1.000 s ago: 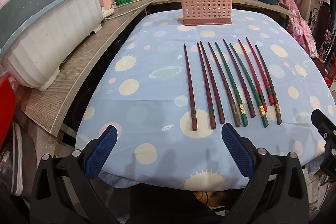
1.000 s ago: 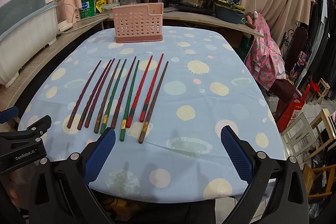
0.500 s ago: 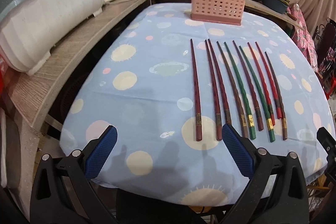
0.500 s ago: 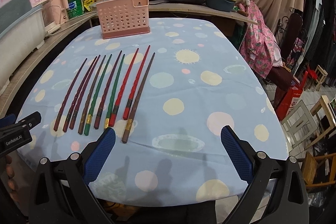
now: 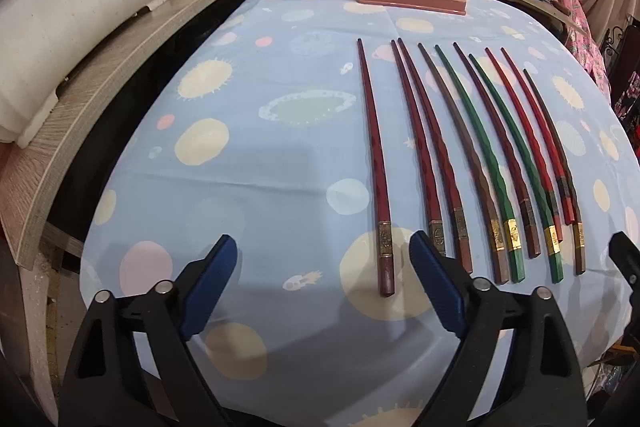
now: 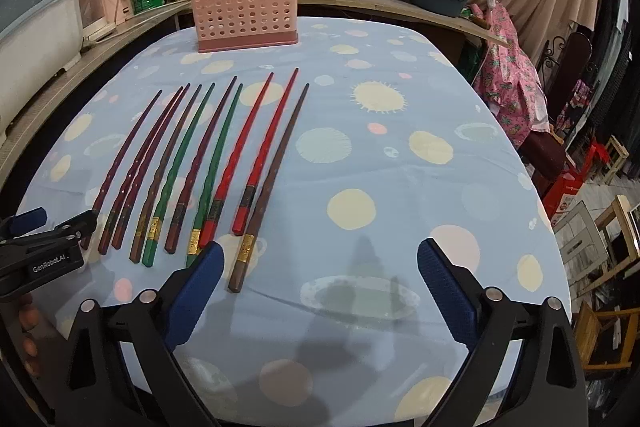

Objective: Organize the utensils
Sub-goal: 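Grasp a dark red chopstick with the left gripper while the right grasps a brown one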

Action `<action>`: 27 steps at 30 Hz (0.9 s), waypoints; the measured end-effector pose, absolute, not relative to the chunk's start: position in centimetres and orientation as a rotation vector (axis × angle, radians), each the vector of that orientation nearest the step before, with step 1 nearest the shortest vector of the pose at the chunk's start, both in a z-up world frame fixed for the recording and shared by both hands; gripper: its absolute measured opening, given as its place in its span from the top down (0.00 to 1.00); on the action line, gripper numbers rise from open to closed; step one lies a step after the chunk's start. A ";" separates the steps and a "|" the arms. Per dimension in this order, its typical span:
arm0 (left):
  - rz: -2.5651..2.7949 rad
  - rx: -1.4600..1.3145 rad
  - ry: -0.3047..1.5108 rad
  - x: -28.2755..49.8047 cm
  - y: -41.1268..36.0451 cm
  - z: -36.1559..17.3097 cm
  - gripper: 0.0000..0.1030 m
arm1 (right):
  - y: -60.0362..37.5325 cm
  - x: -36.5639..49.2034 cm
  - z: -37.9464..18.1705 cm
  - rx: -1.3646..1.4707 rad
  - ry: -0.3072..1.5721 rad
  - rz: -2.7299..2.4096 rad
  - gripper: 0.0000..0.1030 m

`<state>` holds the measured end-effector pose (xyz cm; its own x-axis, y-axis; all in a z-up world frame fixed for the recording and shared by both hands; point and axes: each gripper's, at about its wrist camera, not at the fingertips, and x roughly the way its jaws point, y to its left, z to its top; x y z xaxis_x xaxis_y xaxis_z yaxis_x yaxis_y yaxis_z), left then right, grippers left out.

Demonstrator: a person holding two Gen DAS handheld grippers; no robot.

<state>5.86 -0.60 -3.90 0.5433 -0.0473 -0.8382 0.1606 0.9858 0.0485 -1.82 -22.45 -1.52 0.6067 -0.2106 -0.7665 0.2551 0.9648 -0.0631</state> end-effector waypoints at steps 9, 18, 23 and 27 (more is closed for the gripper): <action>-0.157 0.090 1.006 5.9 -0.5 -4.5 0.33 | -21.8 -0.5 -3.4 0.061 0.921 -0.216 0.41; -0.171 0.080 1.003 5.6 -0.4 -4.3 0.45 | -22.2 -0.6 -3.9 0.093 0.924 -0.196 0.59; -0.189 0.064 1.002 5.6 -0.2 -4.1 0.72 | -23.1 -0.9 -3.9 0.120 0.915 -0.199 0.78; -0.216 0.042 1.015 5.8 0.2 -4.0 0.92 | -23.4 -0.8 -3.9 0.135 0.921 -0.181 0.93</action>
<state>5.80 0.15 -3.95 0.5081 -0.1593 -0.8464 0.1986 0.9779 -0.0648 -0.82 -23.39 -3.89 0.5918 -0.0974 -0.8002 0.2128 0.9763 0.0385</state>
